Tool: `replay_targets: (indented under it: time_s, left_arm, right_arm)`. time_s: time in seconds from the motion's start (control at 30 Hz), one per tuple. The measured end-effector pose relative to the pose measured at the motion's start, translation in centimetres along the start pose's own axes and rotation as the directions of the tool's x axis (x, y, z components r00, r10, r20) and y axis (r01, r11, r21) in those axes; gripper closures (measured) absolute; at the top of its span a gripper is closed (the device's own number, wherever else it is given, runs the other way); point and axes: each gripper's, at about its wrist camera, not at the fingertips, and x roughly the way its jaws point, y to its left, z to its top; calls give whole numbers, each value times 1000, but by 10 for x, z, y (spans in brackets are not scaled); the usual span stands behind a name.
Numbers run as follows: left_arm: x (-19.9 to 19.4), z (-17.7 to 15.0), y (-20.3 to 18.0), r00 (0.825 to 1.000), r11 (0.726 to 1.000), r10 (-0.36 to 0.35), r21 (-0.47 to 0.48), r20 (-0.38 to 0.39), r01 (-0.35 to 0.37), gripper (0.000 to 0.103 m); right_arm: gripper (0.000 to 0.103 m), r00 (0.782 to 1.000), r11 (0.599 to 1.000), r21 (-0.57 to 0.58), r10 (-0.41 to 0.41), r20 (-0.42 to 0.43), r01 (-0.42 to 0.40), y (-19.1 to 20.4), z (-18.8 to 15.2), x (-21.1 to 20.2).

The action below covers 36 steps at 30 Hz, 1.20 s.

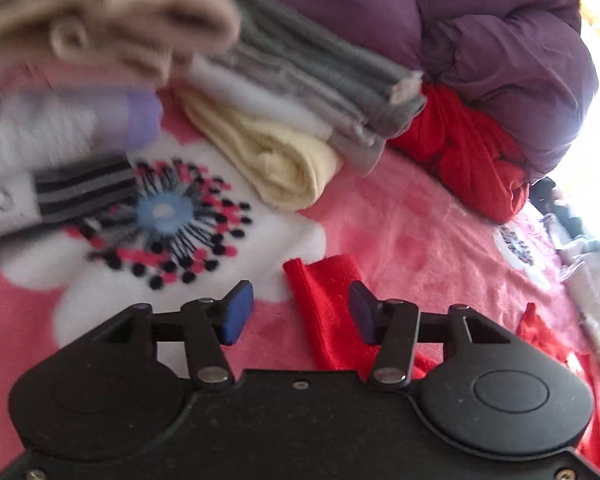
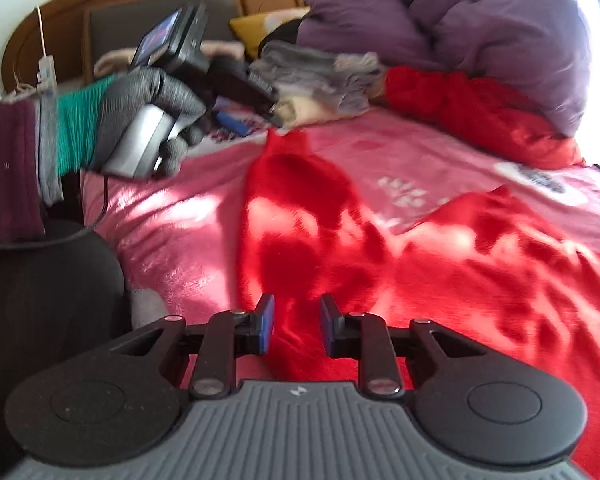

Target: Fold clothes

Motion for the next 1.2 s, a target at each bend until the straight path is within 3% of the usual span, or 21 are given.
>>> replay_targets:
  time_s: [0.07,0.2,0.3,0.4,0.5,0.63,0.77,0.83,0.9,1.0,1.03,1.1,1.2]
  left_arm:
    - [12,4,9,1000,999,-18,-32,-9,18,50]
    - [26,19,25,992,991,-121,-61,-28,119,49]
    - [37,33,39,965,969,-244,-69,-92,238,49]
    - [40,39,46,938,949,-314,-45,-149,311,49]
    - [38,37,49,914,930,-367,-49,-174,364,50]
    - [34,27,55,902,917,-398,-99,-170,386,55]
    - [35,22,47,912,926,-375,-101,-164,363,59]
    - [40,24,42,920,933,-359,-100,-160,347,69]
    - [44,23,36,925,938,-346,-81,-158,337,71]
    - [45,19,27,934,944,-329,-16,-143,330,97]
    - [42,17,25,935,944,-328,-1,-131,331,100]
    - [30,14,20,959,958,-279,61,-53,282,100]
    - [42,15,32,976,976,-217,15,-30,217,100]
  right_arm:
    - [77,1000,1000,21,1,-8,-1,1,1,13]
    - [76,1000,996,93,-2,7,1,-10,2,19]
    - [76,1000,992,123,-1,14,0,-16,0,18]
    - [76,1000,990,143,-2,15,0,-19,-2,20]
    - [75,1000,987,161,0,12,-2,-22,-3,23]
    - [75,1000,985,171,5,9,-7,-24,-3,24]
    - [75,1000,983,185,10,6,-11,-26,-3,25]
    - [75,1000,982,186,9,2,-9,-26,-3,26]
    - [75,1000,982,191,6,1,-6,-26,-2,26]
    - [75,1000,980,200,-12,6,10,-25,-1,25]
    - [75,1000,981,193,-27,13,24,-22,-1,24]
    - [74,999,985,166,-44,-15,46,-16,-2,30]
    - [72,996,994,76,-79,-31,81,-2,-6,33]
